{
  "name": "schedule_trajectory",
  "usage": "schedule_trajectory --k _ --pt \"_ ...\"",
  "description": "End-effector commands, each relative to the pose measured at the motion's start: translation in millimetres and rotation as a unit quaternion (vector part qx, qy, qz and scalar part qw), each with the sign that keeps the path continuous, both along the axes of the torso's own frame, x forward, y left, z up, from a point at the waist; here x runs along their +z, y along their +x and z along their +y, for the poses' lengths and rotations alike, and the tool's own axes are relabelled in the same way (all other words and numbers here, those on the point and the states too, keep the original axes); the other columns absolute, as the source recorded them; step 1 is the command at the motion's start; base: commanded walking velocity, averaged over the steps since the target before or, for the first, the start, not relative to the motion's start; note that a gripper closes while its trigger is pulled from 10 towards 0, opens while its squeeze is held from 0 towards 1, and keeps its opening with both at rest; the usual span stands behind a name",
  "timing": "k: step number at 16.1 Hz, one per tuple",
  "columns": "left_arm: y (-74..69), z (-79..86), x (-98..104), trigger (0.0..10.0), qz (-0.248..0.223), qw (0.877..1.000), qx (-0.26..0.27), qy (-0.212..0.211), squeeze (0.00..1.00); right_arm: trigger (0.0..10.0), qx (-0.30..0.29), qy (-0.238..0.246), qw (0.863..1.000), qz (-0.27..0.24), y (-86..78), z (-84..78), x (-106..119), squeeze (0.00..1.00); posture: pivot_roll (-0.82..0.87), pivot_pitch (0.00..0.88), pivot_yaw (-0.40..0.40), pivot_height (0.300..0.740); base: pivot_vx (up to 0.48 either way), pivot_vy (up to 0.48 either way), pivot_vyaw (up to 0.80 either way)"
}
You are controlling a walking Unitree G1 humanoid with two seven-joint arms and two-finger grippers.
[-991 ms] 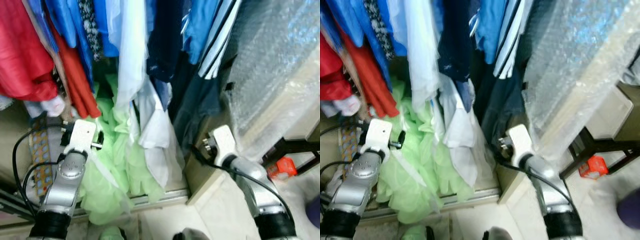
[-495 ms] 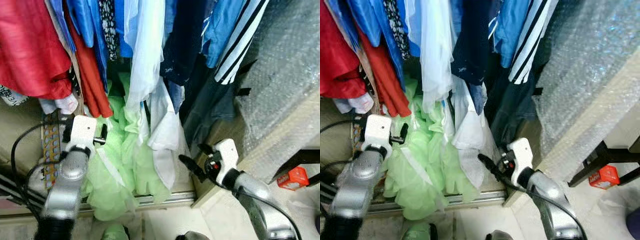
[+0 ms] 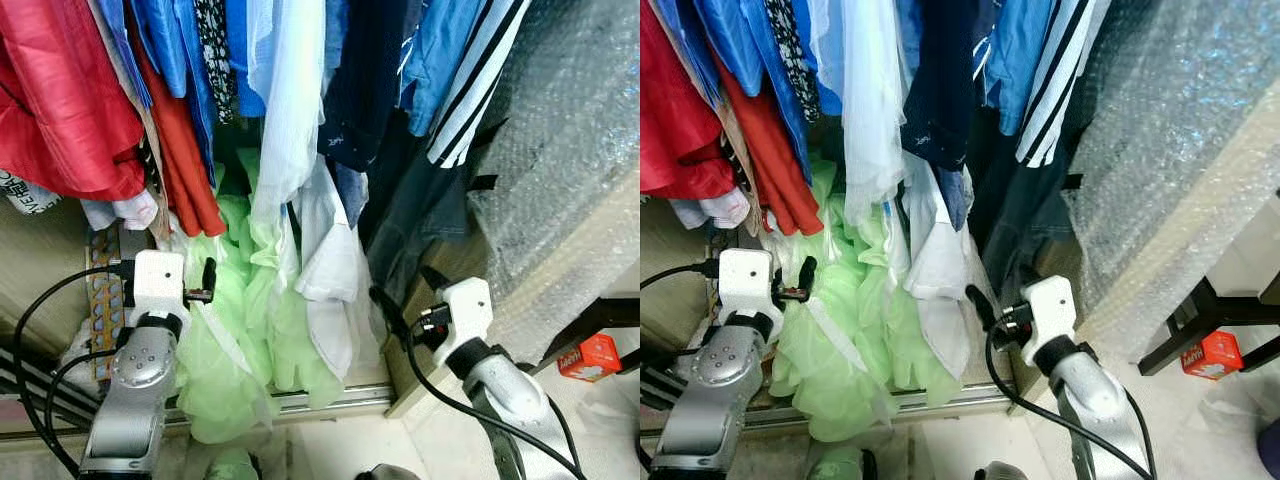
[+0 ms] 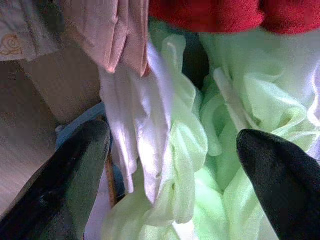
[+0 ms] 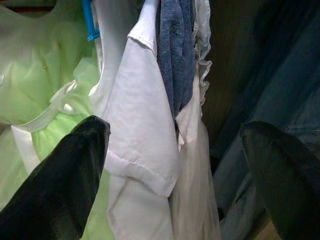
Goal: Clean up the room
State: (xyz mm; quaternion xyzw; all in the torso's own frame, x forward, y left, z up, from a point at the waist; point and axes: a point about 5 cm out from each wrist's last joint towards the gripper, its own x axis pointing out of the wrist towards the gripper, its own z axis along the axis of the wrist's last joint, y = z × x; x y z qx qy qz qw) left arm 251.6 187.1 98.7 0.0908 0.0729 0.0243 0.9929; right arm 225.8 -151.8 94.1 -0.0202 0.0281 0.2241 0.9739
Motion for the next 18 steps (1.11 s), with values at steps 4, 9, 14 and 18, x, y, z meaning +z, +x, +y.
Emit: schedule_trajectory --k 4,9,14,18 --pt "-7.7 -17.3 2 10.0 0.002 0.999 -0.041 -0.025 0.0 10.0 -0.019 -0.002 1.0 -0.01 3.7 9.9 9 0.0 -0.03 0.0 -0.011 0.74 0.0 0.0 0.6" --pt "-1.1 -35.0 5 10.0 -0.007 0.996 -0.065 -0.061 0.0 10.0 -0.062 -0.012 0.998 -0.018 1.6 2.3 12 0.0 -0.05 0.0 -0.017 0.74 0.0 0.0 0.42" --pt "-2.7 -39.2 6 10.0 -0.007 0.994 -0.073 -0.085 0.0 10.0 -0.074 -0.015 0.997 -0.006 3.6 0.2 10 0.0 -0.04 0.0 -0.026 0.74 0.0 0.0 0.0" --pt "-1.6 -41.5 7 10.0 -0.005 0.993 -0.08 -0.081 0.0 10.0 -0.071 -0.014 0.997 -0.004 3.8 2.0 11 0.0 -0.04 0.0 -0.027 0.74 0.0 0.24 0.0"
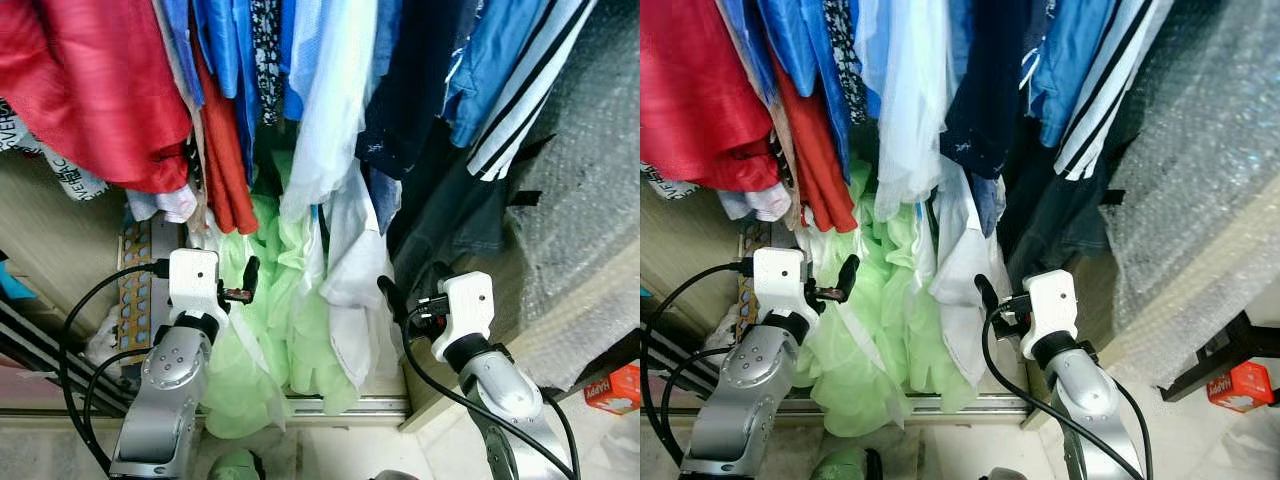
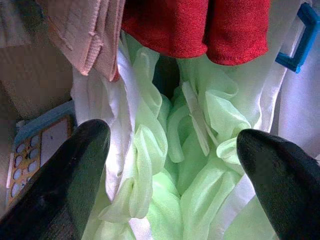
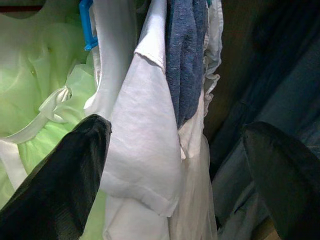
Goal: Clean up the room
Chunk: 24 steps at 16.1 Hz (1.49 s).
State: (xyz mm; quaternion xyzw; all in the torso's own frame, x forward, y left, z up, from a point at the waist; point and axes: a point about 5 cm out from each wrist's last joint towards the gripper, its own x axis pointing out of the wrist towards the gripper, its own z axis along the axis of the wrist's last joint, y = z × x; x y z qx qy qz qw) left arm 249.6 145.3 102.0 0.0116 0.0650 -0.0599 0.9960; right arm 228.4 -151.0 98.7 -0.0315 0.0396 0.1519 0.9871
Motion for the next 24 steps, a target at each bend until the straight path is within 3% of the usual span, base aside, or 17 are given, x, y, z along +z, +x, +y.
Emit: schedule_trajectory --k 1,8,13,18,21,24 --pt "0.2 0.2 4 10.0 -0.003 1.0 -0.002 0.004 0.0 10.0 0.003 0.0 1.0 -0.009 1.1 1.6 6 0.0 -0.04 0.0 -0.024 0.74 0.0 0.48 0.0" --pt "2.4 -3.1 6 10.0 -0.016 1.0 -0.013 0.005 0.0 10.0 0.01 0.004 1.0 -0.015 2.6 2.3 6 0.0 -0.05 0.0 -0.025 0.74 0.0 0.467 0.0" --pt "1.6 -9.0 12 10.0 -0.035 0.999 -0.028 -0.004 0.0 10.0 0.005 0.002 1.0 -0.018 3.2 1.5 7 0.0 -0.05 0.0 -0.024 0.74 0.0 0.0 0.0" --pt "1.7 -13.3 15 10.0 -0.046 0.998 -0.044 0.016 0.0 10.0 0.003 -0.007 1.0 -0.025 2.1 0.5 7 0.0 -0.05 0.0 -0.023 0.74 0.0 0.0 0.0" --pt "-2.8 -14.3 25 10.0 -0.084 0.995 -0.056 -0.008 0.0 10.0 -0.049 -0.032 0.997 -0.044 -2.0 -12.9 9 0.0 -0.05 0.0 -0.008 0.74 0.0 0.0 0.3" --pt "-6.5 -1.0 34 10.0 -0.111 0.993 -0.023 0.011 0.0 10.0 -0.11 -0.04 0.991 -0.066 -8.9 -24.3 18 0.0 -0.07 0.0 0.016 0.74 0.0 0.0 0.0"
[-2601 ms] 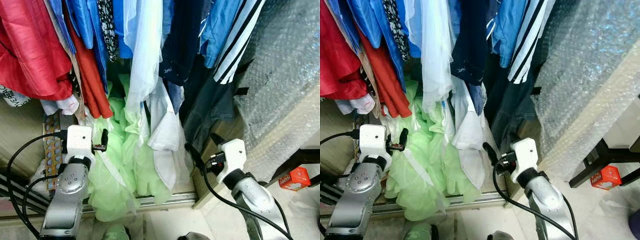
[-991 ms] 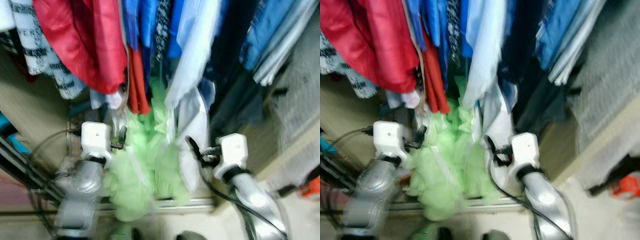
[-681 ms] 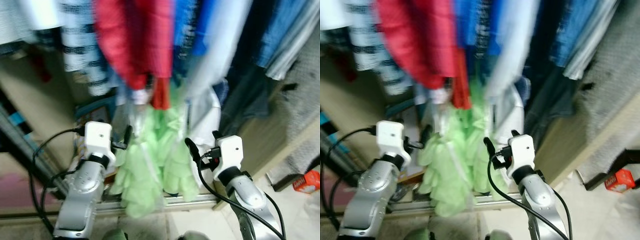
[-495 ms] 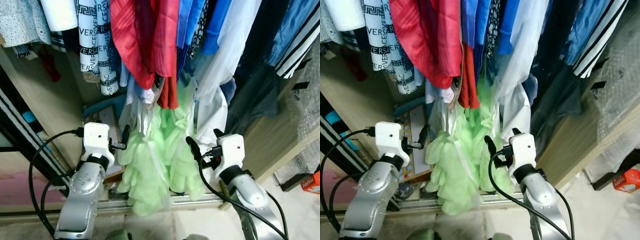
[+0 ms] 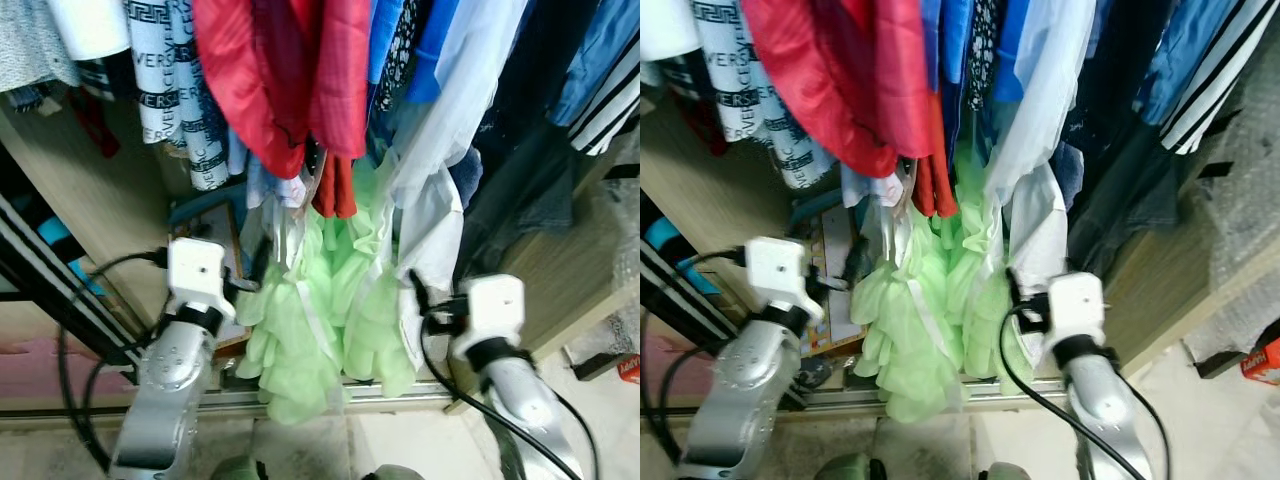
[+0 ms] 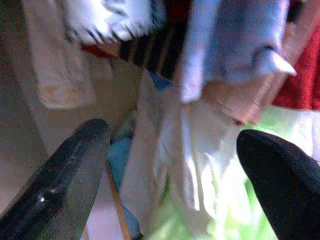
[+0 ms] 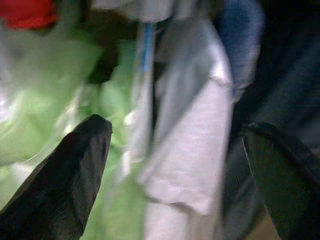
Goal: Clean up the room
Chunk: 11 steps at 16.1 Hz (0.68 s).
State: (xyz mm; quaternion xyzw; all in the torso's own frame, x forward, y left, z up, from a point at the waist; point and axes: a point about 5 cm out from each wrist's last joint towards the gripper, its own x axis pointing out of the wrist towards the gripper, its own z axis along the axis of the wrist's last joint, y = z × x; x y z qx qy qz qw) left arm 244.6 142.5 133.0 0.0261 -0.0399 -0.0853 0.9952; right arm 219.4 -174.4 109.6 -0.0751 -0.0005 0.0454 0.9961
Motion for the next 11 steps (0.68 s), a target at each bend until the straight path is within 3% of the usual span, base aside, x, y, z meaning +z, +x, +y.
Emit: schedule_trajectory --k 1,7,11 --pt "-4.1 7.2 2 10.0 -0.007 1.0 0.018 0.01 0.0 10.0 -0.013 -0.001 1.0 -0.026 -1.8 0.4 11 0.0 -0.07 0.0 0.017 0.74 0.0 0.0 0.0" --pt "-11.3 24.1 -13 10.0 0.026 0.996 0.078 0.029 0.0 10.0 -0.004 0.003 1.0 -0.028 9.1 8.2 12 0.0 -0.03 0.0 -0.008 0.74 0.0 0.0 0.0" --pt "-9.3 24.9 -19 10.0 0.036 0.995 0.082 0.045 0.0 10.0 -0.014 0.01 1.0 -0.016 12.9 6.8 7 0.0 -0.03 0.0 -0.013 0.74 0.0 0.0 0.8"
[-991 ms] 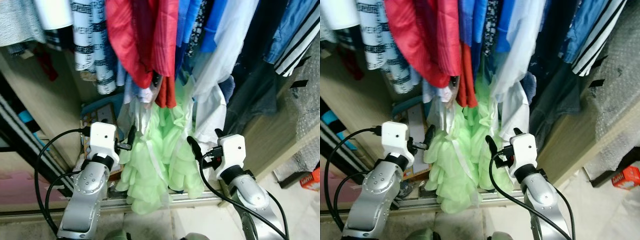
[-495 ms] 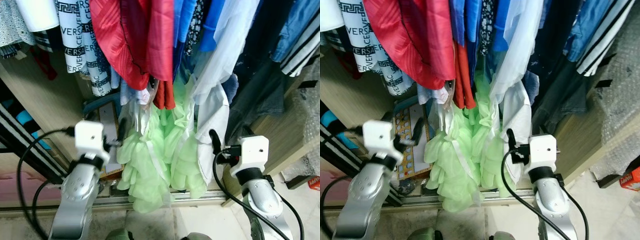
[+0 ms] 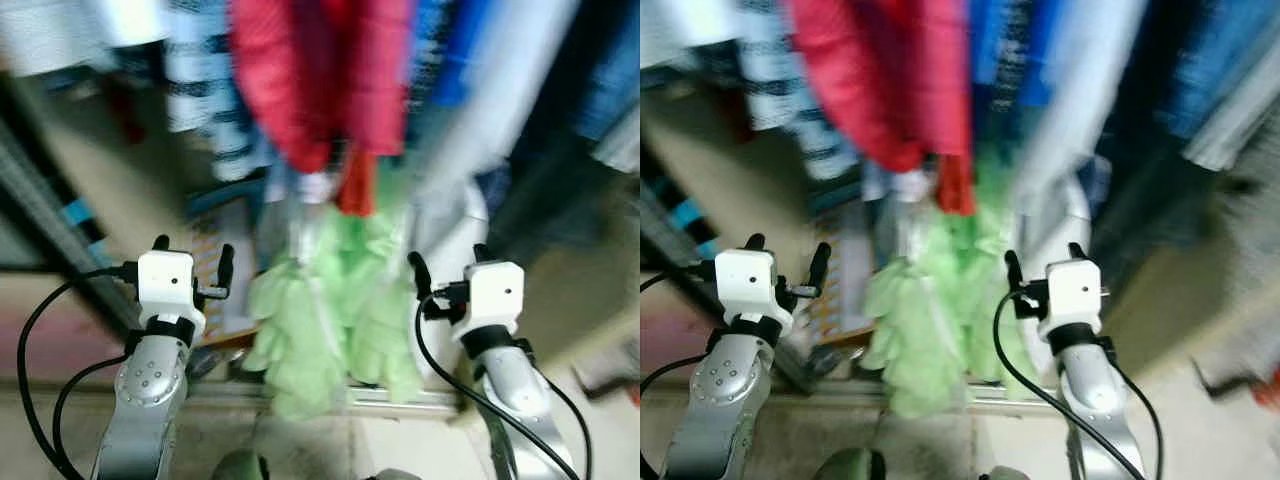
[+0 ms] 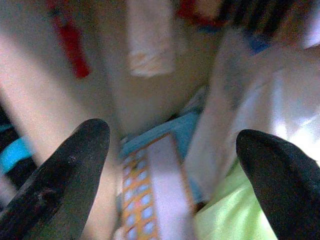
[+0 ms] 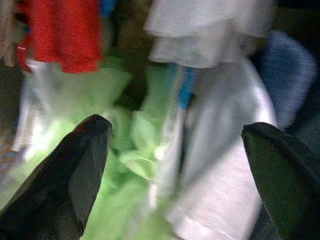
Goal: Clean up the room
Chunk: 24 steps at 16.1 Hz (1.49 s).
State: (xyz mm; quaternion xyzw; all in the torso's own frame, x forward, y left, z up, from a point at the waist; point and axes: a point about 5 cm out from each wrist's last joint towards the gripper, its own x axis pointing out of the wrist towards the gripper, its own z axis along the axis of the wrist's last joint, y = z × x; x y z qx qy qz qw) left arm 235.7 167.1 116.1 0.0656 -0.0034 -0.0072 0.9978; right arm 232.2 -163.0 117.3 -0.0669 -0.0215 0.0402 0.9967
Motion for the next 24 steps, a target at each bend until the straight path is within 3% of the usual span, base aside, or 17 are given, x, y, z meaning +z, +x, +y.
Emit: schedule_trajectory --k 1,6,10,13,16,19,24 --pt "-0.5 1.8 -4 10.0 0.009 1.0 0.001 -0.001 0.0 10.0 -0.02 0.007 1.0 0.008 0.5 -7.7 -2 0.0 -0.03 0.0 -0.011 0.74 0.0 0.0 0.8" --pt "-3.8 2.2 -10 10.0 0.025 0.999 -0.036 0.026 0.0 10.0 -0.038 0.015 0.999 -0.01 7.3 -11.2 3 0.0 -0.03 0.0 -0.004 0.74 0.0 0.0 0.48" --pt "-18.5 13.3 -9 10.0 0.035 0.998 -0.032 0.031 0.0 10.0 -0.07 0.021 0.997 -0.028 11.4 -17.5 13 0.0 -0.03 0.0 -0.007 0.74 0.0 0.0 0.0" --pt "-13.7 19.8 -3 10.0 0.003 1.0 0.017 0.025 0.0 10.0 -0.092 0.028 0.995 -0.025 6.0 -28.6 15 0.0 -0.04 0.0 -0.021 0.74 0.0 0.0 0.0" --pt "-14.5 13.8 -5 10.0 -0.003 1.0 0.01 0.028 0.0 10.0 -0.104 0.039 0.994 -0.008 4.3 -31.8 6 0.0 -0.04 0.0 -0.018 0.74 0.0 0.0 0.0" --pt "-5.8 11.6 -4 10.0 -0.012 0.999 0.006 0.032 0.0 10.0 -0.116 0.05 0.992 -0.006 5.9 -31.5 4 0.0 -0.05 0.0 0.006 0.74 0.0 0.0 0.0" --pt "8.7 8.5 -2 10.0 -0.022 0.999 -0.002 0.028 0.0 10.0 -0.13 0.066 0.989 -0.011 7.4 -32.4 4 0.0 -0.07 0.0 0.04 0.74 0.0 0.0 -0.64"
